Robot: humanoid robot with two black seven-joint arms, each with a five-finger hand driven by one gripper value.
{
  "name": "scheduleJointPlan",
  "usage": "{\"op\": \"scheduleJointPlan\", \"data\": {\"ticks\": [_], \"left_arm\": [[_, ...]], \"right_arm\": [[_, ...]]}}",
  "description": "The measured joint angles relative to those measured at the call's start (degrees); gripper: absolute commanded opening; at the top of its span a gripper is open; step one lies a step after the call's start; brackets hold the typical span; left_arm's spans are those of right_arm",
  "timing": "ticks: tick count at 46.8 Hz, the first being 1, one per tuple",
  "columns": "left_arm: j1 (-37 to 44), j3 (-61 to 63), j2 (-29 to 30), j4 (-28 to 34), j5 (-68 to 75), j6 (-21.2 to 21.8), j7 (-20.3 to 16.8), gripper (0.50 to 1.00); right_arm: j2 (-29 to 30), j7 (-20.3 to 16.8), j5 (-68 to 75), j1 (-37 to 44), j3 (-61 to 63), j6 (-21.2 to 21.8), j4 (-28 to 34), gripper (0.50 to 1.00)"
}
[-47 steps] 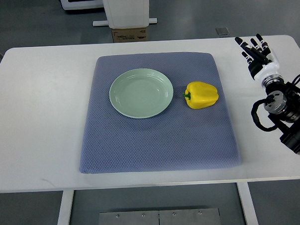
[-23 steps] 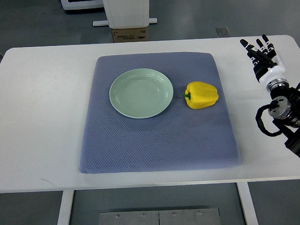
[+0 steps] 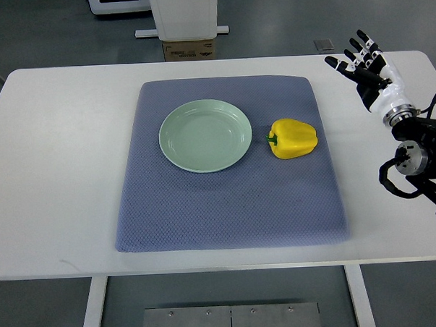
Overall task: Place yellow pepper on plate with right hand
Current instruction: 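Reach the right hand toward the yellow pepper and wrap fingers around it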
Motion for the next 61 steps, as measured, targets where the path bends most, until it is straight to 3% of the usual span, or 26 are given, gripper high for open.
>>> {"op": "scheduleJointPlan", "data": {"ticks": [11,21,29,47,61], "left_arm": [[0.01,0.0,0.0,0.0,0.0,0.0,0.0,1.0],[0.01,0.0,0.0,0.0,0.0,0.0,0.01,1.0],[0.0,0.0,0.0,0.0,0.0,0.0,0.0,1.0],[0.02,0.0,0.0,0.0,0.0,0.0,0.01,1.0],[0.0,0.0,0.0,0.0,0.0,0.0,0.01,1.0]], "right_arm": [[-3.15,2.84,-11.15,0.0,-8.71,-4.66,3.64,1.0],[-10.19,7.66,-17.2,1.04,-17.34,-5.01,7.0,1.0],[-11.77,8.07,-21.72,1.65,-20.68,-5.06,8.88,1.0],[-10.73,7.86,-25.84,7.69,-33.27,-9.44,8.77,1.0],[-5.43,6.14,-25.85,10.62,-39.89,-13.11,4.97,1.0]]}}
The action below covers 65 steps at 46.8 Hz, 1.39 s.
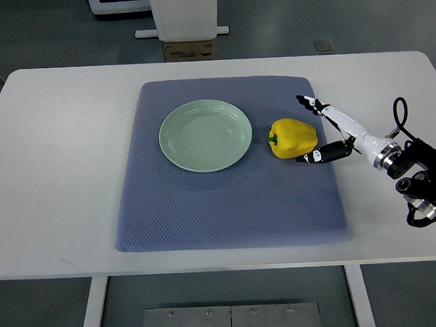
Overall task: Place yellow pepper on plate with right hand
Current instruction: 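Reach the right hand toward the yellow pepper and wrap fingers around it, then grip the yellow pepper with the right hand and lift it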
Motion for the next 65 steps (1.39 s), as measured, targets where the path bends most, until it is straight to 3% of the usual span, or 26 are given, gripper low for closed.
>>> {"op": "scheduleJointPlan", "data": {"ticks": [10,23,32,50,53,65], "left_arm": [[0.01,0.0,0.0,0.0,0.0,0.01,-0.02,1.0],[0.0,0.0,0.0,0.0,0.0,0.01,-0.02,1.0],[0.01,0.0,0.0,0.0,0.0,0.0,-0.02,1.0],[0.0,0.0,0.0,0.0,0.0,0.0,0.0,1.0],[0.01,0.0,0.0,0.0,0.0,0.0,0.0,1.0],[0.0,0.0,0.0,0.0,0.0,0.0,-0.01,1.0]], "right_arm": [[3.75,-0.55,0.06,1.64,-5.47,-2.81,-4.08,1.0],[4.02,-0.59,0.07,3.1,-7.17,-3.5,-5.24,0.981],[4.02,-0.61,0.04,3.27,-7.22,-3.47,-5.48,0.912],[4.6,-0.68,0.07,4.82,-10.0,-3.43,-6.56,0.908],[5.31,-0.69,0.07,5.17,-10.64,-3.41,-6.58,0.874],[6.59,-0.62,0.06,5.71,-13.35,-3.49,-6.78,0.836]]}}
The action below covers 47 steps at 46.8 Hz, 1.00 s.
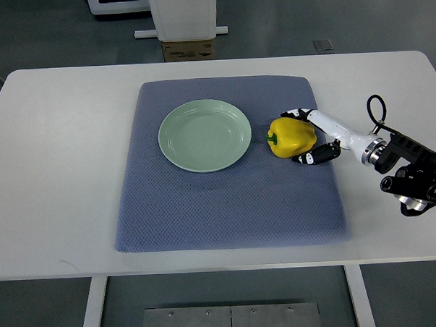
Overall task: Place yellow pepper on plate with right hand
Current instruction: 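Grip the yellow pepper with the right hand and lift it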
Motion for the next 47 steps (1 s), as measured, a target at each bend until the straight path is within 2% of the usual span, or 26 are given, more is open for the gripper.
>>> {"op": "scheduleJointPlan", "data": {"ticks": [2,4,10,13,15,47], "left_arm": [[0.01,0.0,0.0,0.0,0.0,0.0,0.01,1.0],[0.01,0.0,0.0,0.0,0.0,0.0,0.0,1.0],[0.01,0.0,0.0,0.0,0.0,0.0,0.0,1.0],[0.01,0.0,0.0,0.0,0.0,0.0,0.01,1.0],[0.01,0.0,0.0,0.0,0.02,0.0,0.01,1.0],[0.01,0.0,0.0,0.0,0.0,0.0,0.0,1.0]], "right_arm": [[0.11,0.01,0.0,0.05,-0.02,0.0,-0.34,0.816],[0.28,0.01,0.0,0.13,-0.02,0.0,-0.7,0.761],[0.9,0.06,0.01,0.13,-0.5,0.05,-1.29,0.663],[1.51,0.23,0.01,0.13,-1.16,0.07,-2.13,0.575],[2.03,0.32,0.01,0.12,-1.42,0.08,-2.75,0.5],[2.0,0.91,3.5,3.15,-1.59,2.42,-3.33,0.5]]}}
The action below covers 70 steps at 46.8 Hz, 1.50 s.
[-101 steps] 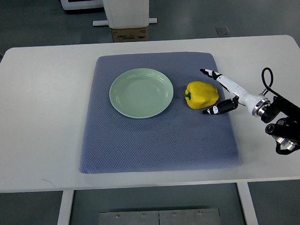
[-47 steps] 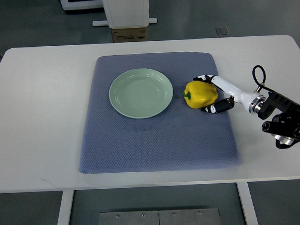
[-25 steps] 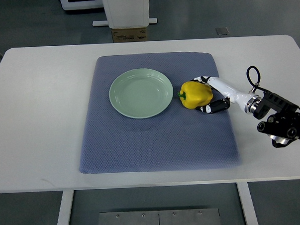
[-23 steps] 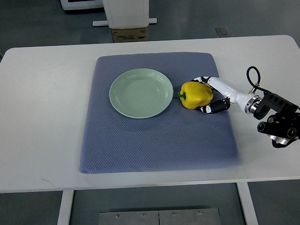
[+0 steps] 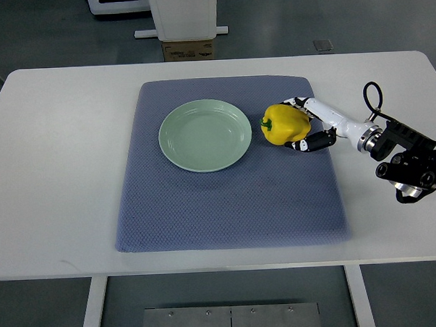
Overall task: Place yellow pepper on plate with right hand
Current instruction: 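Grip the yellow pepper with the right hand and lift it, then carry the pepper over the green plate and lower it down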
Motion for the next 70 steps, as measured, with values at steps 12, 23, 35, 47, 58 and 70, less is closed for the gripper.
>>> {"op": "scheduleJointPlan", "data": {"ticks": [12,23,35,47,58,70], "left_arm": [[0.0,0.0,0.0,0.0,0.0,0.0,0.0,1.0],[0.01,0.0,0.0,0.0,0.0,0.0,0.0,1.0],[-0.01,0.0,0.0,0.0,0.0,0.0,0.0,1.0],[0.0,0.0,0.0,0.0,0.0,0.0,0.0,1.0],[0.0,0.0,0.0,0.0,0.0,0.0,0.0,1.0],[0.0,0.0,0.0,0.0,0.0,0.0,0.0,1.0]], "right_arm": [[0.46,0.85,0.11,2.21,0.09,2.25,0.42,0.5],[3.63,0.88,0.12,4.67,0.09,4.38,0.51,0.5],[9.98,-0.23,1.75,4.6,0.09,4.89,-0.13,0.5],[15.58,-2.25,2.5,3.41,0.06,4.8,-4.41,0.5],[16.99,-2.96,2.93,2.59,0.13,4.67,-6.09,0.539],[17.05,-3.18,2.93,2.37,2.54,4.58,-5.98,0.987]]}}
